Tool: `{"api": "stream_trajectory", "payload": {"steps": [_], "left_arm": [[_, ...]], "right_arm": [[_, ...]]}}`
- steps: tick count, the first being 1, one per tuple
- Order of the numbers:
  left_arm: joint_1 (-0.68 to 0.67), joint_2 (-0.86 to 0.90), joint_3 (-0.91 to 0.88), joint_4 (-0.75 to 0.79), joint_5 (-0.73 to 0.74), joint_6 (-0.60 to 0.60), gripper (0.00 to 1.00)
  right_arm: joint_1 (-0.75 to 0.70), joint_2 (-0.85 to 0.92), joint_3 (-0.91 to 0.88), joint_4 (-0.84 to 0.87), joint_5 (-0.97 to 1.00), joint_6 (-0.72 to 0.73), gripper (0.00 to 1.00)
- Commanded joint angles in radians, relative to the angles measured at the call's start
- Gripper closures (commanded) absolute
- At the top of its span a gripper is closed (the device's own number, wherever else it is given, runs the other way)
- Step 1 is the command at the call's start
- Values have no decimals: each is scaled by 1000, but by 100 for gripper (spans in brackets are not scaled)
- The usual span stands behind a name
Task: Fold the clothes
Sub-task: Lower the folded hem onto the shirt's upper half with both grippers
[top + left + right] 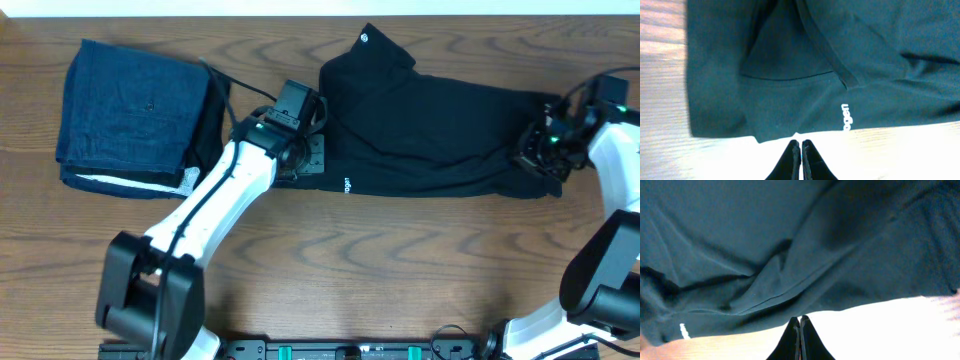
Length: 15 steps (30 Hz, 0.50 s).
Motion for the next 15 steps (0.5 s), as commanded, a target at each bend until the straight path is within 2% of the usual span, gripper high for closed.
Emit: {"api": "stream_trajectory", "payload": {"steps": [1,7,15], "left_arm": [[0,62,-15,28,29,-17,94],[0,135,-15,63,40,-16,94],[0,168,-15,78,40,-16,94]], "right_arm": [[46,6,-14,-3,137,2,99],[63,6,-87,23,352,117,99],[29,6,-266,295,384,112,99]]}}
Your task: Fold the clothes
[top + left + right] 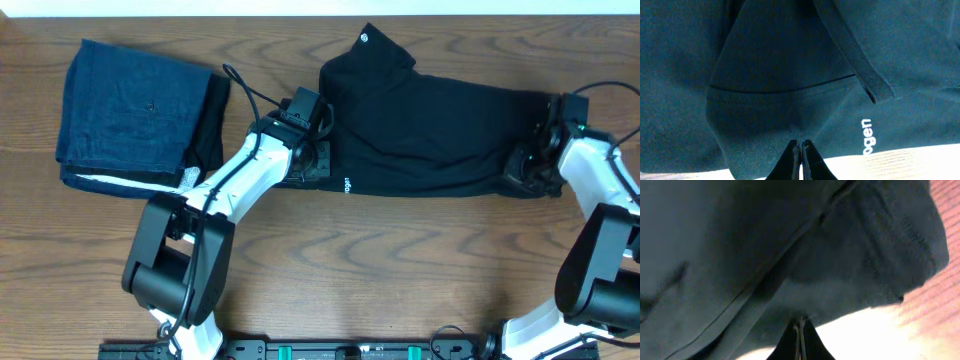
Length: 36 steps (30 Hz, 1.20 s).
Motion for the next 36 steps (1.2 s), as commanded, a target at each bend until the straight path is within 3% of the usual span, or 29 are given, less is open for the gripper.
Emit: {"api": "stream_trajectory", "payload": {"steps": [1,15,19,36], "left_arm": [[0,14,-7,1,6,-10,94],[1,104,-7,34,5,-9,94],[2,103,-7,3,-58,-3,94],[2,103,-7,-53,-145,70,94]], "right_arm": [[-31,6,-67,66,48,18,99],[-87,6,-142,175,79,20,99],[-105,6,-132,176,154,50,99],[-220,6,-123,309,126,63,94]]}}
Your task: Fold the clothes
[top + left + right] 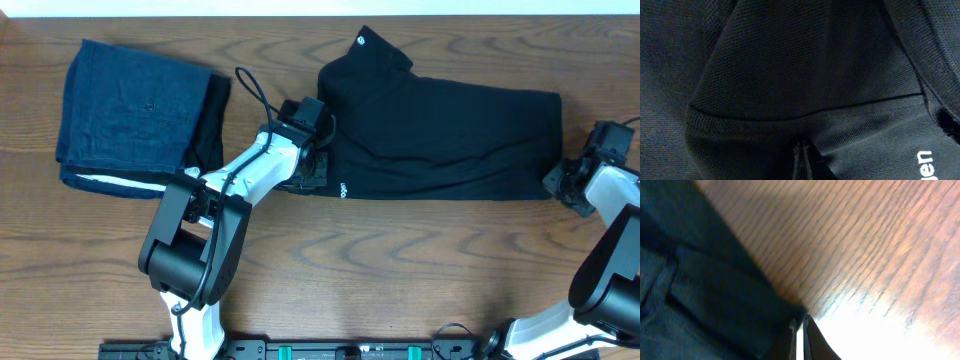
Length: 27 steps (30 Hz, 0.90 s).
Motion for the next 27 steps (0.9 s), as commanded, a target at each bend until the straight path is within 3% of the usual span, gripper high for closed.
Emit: {"api": "stream_trajectory", "payload": {"steps": [1,8,13,19,23,27], "left_arm": [[6,2,-6,-29,-56,29,94],[6,-92,11,-47,-55,28,94],[6,-238,11,-76,-56,-2,94],[47,-323,11,-148,-46,-143,94],[82,-304,8,-149,82,-149,94],[90,-246,1,-129,107,-152,94]], "right_arm": [[-11,3,13,9,-33,4,94],[5,-92,150,-168,-280,-111,98],[103,-211,186,-242,-516,-234,99],[368,-229,181,-266,-514,-410,99],[550,-167,180,-237,-377,-475,99],[674,-77,180,-197,-330,-515,99]]}}
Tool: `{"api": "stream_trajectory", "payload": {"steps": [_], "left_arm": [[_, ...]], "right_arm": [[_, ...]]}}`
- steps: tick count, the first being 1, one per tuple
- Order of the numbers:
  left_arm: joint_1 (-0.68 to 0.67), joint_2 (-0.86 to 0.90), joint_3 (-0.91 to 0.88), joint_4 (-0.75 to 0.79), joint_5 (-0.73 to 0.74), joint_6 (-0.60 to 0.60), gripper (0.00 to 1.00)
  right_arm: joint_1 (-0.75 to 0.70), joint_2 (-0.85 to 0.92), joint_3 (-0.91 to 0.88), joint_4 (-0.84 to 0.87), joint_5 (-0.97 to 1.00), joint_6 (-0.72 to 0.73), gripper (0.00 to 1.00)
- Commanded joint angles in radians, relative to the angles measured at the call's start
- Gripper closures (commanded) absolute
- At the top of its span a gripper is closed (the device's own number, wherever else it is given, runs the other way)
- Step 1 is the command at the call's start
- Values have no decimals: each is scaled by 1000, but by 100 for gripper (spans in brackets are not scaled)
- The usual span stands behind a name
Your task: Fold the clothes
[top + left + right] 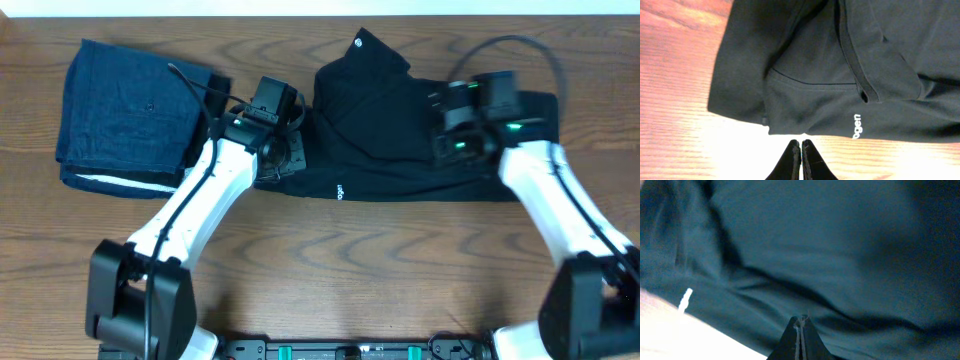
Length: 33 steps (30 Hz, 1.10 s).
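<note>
A black garment (400, 130) lies stretched across the middle and right of the table, with a small white logo (338, 190) near its front left edge. My left gripper (283, 165) is shut and holds nothing. In the left wrist view its tips (800, 143) sit over bare wood just off the garment's (840, 60) front hem, left of the logo (858, 125). My right gripper (443, 152) hovers over the garment's middle. It is shut, and its tips (800, 320) are above dark cloth (815, 230).
A folded stack with blue denim (135, 110) on top lies at the far left, close beside the left arm. The wooden table (330, 270) runs along the front. The left arm's cable (195, 82) loops over the stack's right edge.
My right gripper has moved from the garment's far right end to above its middle. The left gripper has moved left, off the cloth onto wood. The garment's left end has shifted slightly left.
At first both grippers were shut at the two ends of the black garment, left at its front left hem, right at its right end. Then both were pressed further over the cloth. Later the right was off the smoothed right edge. Now it is over the middle, and the left is clear.
</note>
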Motion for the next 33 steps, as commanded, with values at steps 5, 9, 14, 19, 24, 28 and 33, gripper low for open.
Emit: {"api": "stream_trajectory", "payload": {"steps": [5,9,14,19,24,28,33], "left_arm": [[2,135,0,36,53,-27,94],[2,178,0,43,53,-27,94],[2,192,-2,50,52,-27,94],[2,192,-2,61,51,-27,94],[2,192,-5,74,48,-27,94],[2,193,-7,77,44,-27,94],[2,193,-11,86,44,-27,94]], "right_arm": [[126,134,-4,44,68,-77,99],[134,179,-4,14,65,-77,99],[134,185,-4,-14,50,-77,99],[134,185,-4,-60,-63,-169,99],[134,185,-5,-84,-60,-170,99],[134,185,-5,-80,-60,-170,99],[135,193,-9,-82,-64,-166,99]]}}
